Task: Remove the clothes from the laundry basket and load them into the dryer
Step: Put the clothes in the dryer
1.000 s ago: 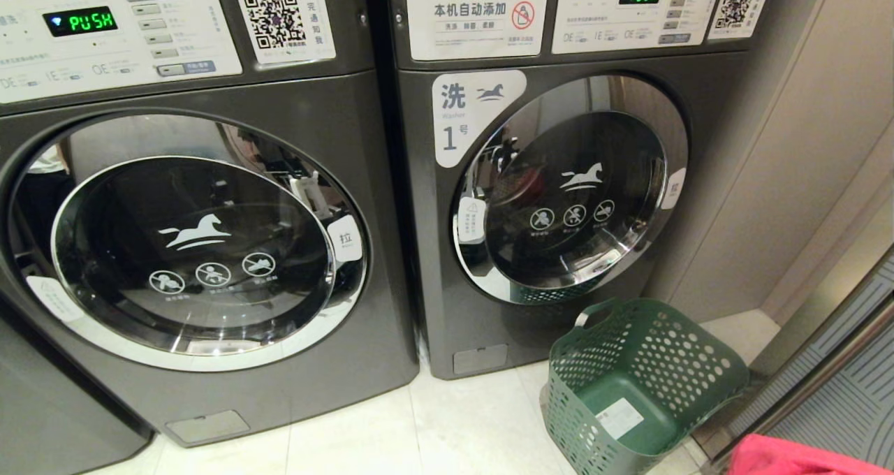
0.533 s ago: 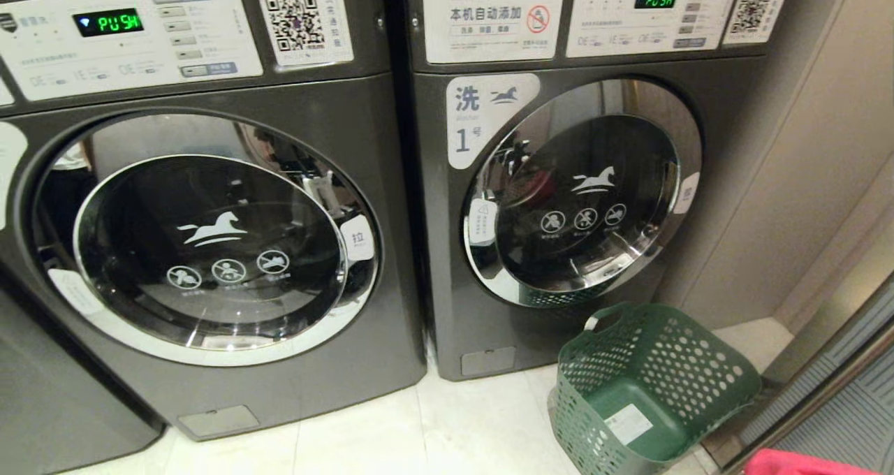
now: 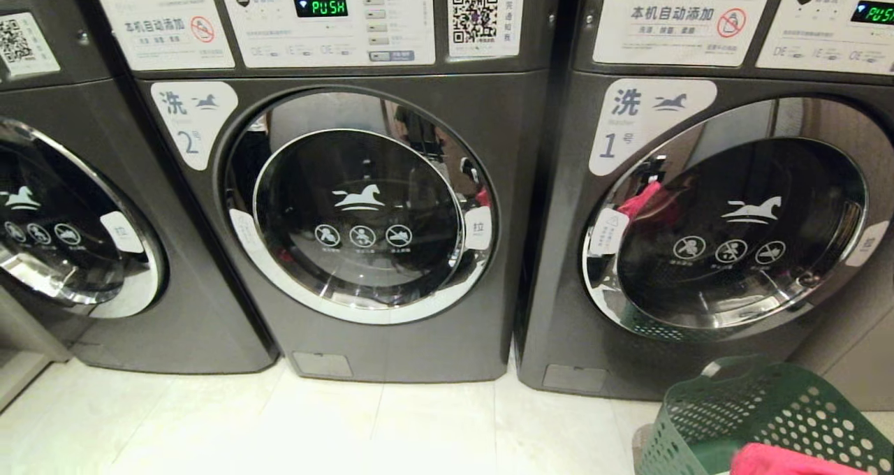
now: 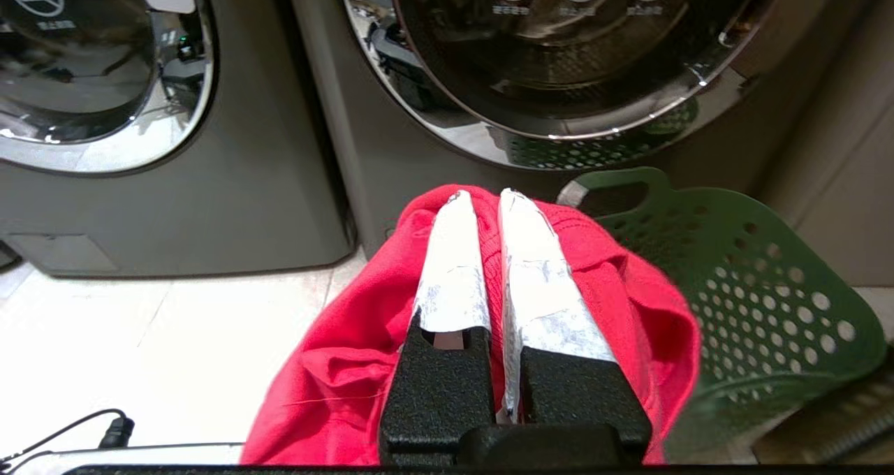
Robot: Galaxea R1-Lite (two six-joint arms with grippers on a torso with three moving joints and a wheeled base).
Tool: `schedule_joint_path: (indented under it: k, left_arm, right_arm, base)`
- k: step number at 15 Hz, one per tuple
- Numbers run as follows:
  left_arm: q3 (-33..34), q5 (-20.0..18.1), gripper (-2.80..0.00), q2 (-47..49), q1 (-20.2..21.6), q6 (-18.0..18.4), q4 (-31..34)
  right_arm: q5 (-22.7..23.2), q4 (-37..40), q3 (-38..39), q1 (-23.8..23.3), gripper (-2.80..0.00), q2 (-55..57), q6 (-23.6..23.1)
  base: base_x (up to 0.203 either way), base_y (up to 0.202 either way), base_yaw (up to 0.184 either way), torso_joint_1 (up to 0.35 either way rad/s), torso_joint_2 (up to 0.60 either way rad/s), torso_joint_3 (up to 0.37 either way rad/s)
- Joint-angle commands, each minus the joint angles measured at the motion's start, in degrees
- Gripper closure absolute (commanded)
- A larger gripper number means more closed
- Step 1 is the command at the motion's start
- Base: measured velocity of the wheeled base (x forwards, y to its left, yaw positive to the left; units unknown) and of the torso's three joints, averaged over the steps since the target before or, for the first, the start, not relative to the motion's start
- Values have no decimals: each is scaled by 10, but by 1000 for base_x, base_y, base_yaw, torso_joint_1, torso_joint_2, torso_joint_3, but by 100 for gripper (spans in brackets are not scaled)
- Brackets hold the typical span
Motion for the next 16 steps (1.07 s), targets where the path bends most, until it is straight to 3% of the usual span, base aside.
schedule_joint_path:
  k: [1, 10, 16]
  left_arm:
    - [0, 0, 0, -1, 0, 0, 0]
    - [0, 0, 0, -1, 0, 0, 0]
    - [0, 0, 0, -1, 0, 0, 0]
  right_arm:
    - [0, 0, 0, 0, 0, 1, 0]
    - [0, 0, 0, 0, 0, 1, 0]
    - [0, 0, 0, 0, 0, 1, 1]
  base:
    - [0, 0, 0, 0, 0, 0]
    - [0, 6, -1, 1, 1, 0]
    - [0, 181, -2, 4, 1, 2]
